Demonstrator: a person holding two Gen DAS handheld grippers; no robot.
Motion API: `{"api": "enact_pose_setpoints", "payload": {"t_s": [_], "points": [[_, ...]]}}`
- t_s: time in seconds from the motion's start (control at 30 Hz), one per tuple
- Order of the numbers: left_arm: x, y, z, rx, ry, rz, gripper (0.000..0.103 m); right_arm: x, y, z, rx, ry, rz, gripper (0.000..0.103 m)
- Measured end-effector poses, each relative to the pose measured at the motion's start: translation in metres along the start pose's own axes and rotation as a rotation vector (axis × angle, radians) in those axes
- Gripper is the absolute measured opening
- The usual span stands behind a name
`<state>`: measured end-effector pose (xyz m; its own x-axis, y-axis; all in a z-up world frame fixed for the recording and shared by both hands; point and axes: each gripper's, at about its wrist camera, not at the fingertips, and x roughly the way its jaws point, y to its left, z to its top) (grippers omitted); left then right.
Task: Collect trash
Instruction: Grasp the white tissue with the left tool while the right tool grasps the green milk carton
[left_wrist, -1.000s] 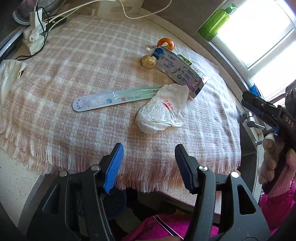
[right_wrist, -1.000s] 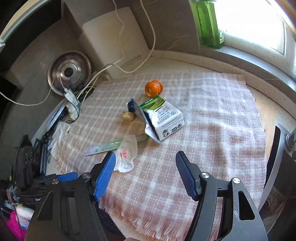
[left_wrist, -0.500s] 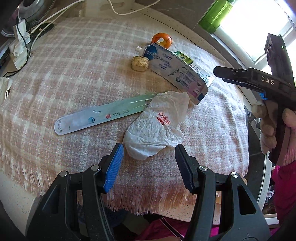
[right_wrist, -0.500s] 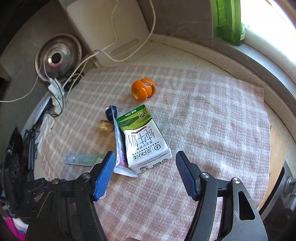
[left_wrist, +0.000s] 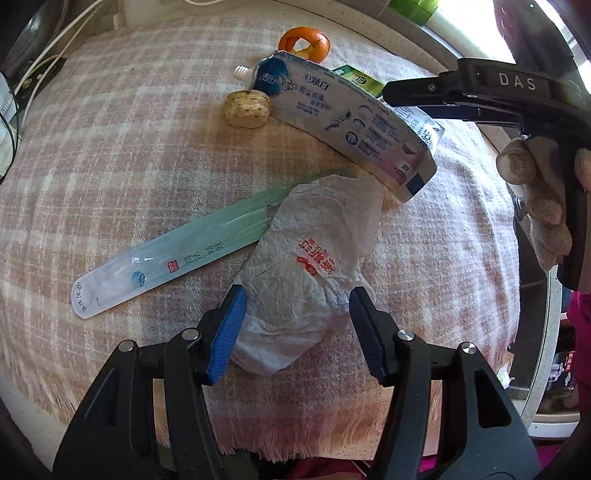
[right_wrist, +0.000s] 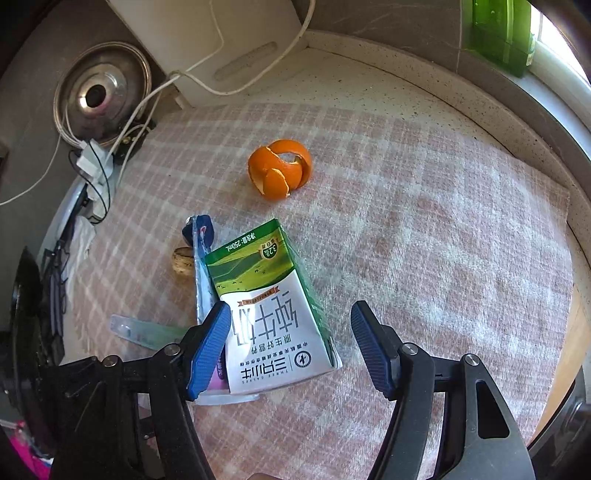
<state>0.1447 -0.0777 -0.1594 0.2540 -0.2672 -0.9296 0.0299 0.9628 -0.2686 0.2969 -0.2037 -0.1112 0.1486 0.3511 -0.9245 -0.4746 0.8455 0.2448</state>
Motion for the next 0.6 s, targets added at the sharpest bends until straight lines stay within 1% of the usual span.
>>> {"api": "enact_pose_setpoints", "payload": {"t_s": [0.17, 0.37, 0.43, 0.53, 0.6], "points": [[0.007, -0.001, 0.006, -0.017, -0.002, -0.014, 0.059, 0.009, 0.009, 0.003, -0.056, 0.034, 0.019, 0.067], [0.007, 0.007, 0.008, -0.053, -0.013, -0.041, 0.059, 0.023, 0.020, 0.001, -0.149, 0.088, -0.026, 0.067], [0.007, 0.010, 0.010, -0.057, -0.018, -0.038, 0.056, 0.028, 0.020, 0.001, -0.155, 0.094, -0.043, 0.067], [0.007, 0.011, 0.011, -0.064, -0.026, -0.039, 0.053, 0.035, 0.017, 0.001, -0.140, 0.109, -0.040, 0.067], [0.007, 0.014, 0.012, -0.067, -0.030, -0.032, 0.046, 0.037, 0.016, 0.000, -0.133, 0.110, -0.046, 0.067]]}}
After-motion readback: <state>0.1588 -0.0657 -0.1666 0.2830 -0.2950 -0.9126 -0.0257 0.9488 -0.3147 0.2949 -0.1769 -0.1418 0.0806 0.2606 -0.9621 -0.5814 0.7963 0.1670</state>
